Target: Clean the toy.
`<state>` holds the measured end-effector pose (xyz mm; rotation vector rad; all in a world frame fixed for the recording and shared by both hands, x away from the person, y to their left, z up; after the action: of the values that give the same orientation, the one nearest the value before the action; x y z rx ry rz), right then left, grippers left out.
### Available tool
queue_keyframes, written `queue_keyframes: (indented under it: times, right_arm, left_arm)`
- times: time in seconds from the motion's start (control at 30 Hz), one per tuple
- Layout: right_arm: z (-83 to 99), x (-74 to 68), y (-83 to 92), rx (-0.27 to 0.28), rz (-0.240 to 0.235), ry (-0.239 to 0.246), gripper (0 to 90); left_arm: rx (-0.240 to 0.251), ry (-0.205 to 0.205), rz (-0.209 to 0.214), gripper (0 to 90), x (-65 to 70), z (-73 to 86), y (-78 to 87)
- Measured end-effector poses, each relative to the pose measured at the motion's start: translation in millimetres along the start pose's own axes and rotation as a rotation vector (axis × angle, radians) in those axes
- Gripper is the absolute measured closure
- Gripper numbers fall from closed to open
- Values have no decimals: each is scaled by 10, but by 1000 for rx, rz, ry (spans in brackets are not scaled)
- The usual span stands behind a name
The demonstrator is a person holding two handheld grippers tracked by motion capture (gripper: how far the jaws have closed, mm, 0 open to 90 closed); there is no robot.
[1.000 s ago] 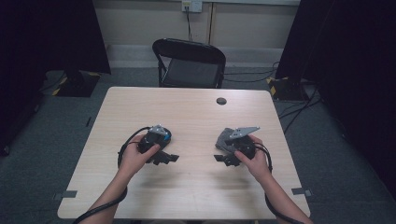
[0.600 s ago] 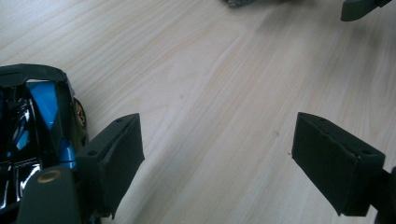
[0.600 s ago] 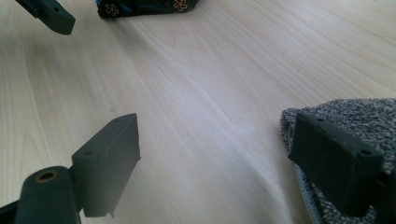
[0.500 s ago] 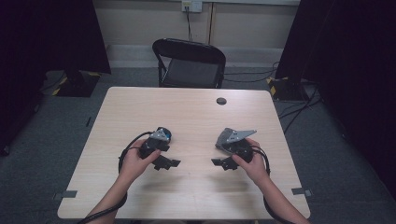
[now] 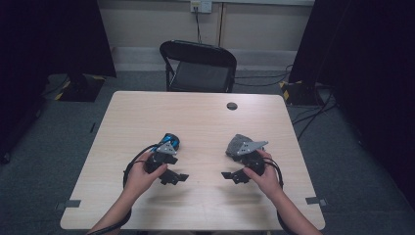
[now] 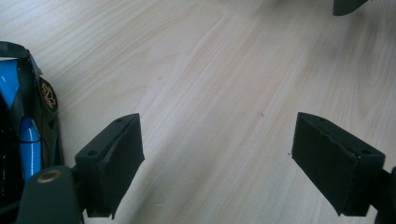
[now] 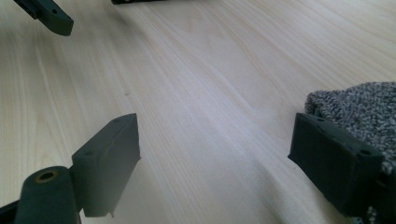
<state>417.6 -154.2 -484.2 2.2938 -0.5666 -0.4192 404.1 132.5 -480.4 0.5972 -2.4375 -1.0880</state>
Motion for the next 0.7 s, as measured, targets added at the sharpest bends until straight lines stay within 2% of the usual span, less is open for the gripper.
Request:
queue_keyframes:
  times: [0.17, 0.7]
  right_arm:
    - [53, -23, -3, -2, -10, -3, 156]
    - [158, -102, -47, -22, -33, 4, 159]
  left_arm:
    - [-13, -8, 6, 162, 32, 34, -15]
    - [-13, -16, 22, 163, 92, 119, -14]
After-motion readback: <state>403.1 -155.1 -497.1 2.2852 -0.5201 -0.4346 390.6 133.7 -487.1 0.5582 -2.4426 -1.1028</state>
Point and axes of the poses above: each handheld gripper's, and its own axes: y roughly backward along the jaws, z roughly out of its underside, x roughly to its right, the point moved 3 cm from there along -y, roughly forward along the jaws, and after that the axes turned 4 degrees about -x, right-handed, at the moved point
